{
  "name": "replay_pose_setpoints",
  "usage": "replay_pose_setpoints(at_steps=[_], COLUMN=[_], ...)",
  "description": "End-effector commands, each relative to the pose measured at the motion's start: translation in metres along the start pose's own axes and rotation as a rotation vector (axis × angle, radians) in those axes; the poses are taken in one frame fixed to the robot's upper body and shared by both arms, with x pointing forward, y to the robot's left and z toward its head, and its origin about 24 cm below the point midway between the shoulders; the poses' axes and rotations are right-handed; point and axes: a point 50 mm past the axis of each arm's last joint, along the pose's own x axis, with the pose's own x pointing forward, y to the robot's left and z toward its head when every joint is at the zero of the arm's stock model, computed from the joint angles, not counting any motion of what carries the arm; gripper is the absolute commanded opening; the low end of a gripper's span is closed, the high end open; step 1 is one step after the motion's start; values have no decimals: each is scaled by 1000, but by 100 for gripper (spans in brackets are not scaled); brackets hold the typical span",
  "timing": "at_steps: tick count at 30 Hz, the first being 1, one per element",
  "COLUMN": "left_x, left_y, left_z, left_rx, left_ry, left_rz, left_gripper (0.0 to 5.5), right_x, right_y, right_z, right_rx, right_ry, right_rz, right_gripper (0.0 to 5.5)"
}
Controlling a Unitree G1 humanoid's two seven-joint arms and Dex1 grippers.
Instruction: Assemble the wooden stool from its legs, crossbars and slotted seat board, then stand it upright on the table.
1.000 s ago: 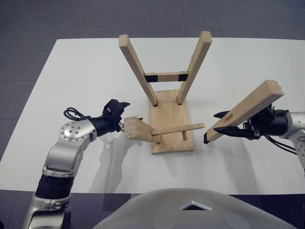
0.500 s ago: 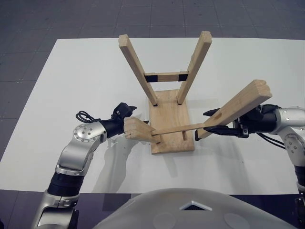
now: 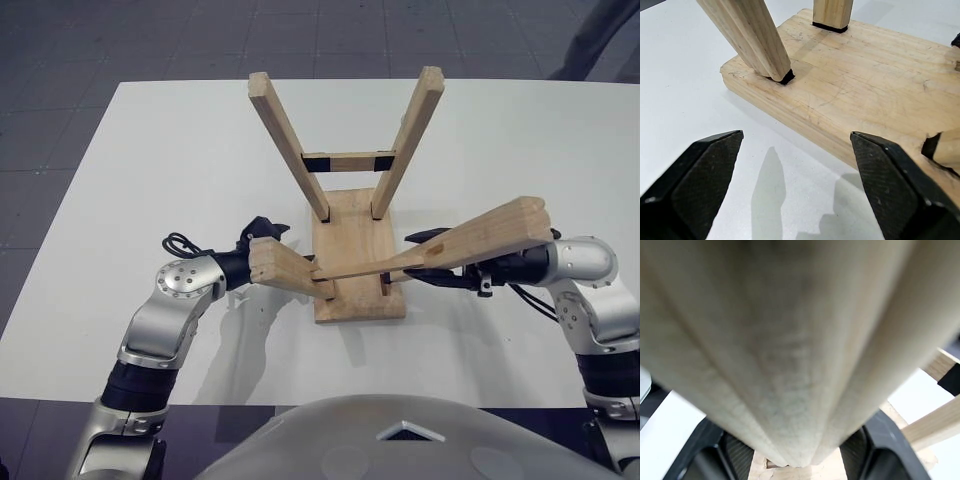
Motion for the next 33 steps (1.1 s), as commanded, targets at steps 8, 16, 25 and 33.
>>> replay_pose_setpoints(at_steps=[8, 16, 25, 33], left_x=[0, -1, -1, 0], left_y=[-1, 0, 1, 0], left_z=[3, 5, 7, 7], left_rx=[35, 45, 52, 44], left_ry=[5, 4, 3, 2], left_rz=[-19, -23, -29, -32], left_gripper=[398, 398, 398, 398], right_x=[-5, -4, 4, 6], right_y=[17, 17, 11, 15], right_z=[-18, -23, -32, -38], right_rx=[40, 55, 78, 118], right_ry=[34, 50, 63, 91], right_rz=[53, 48, 50, 78], right_gripper=[203, 203, 203, 203])
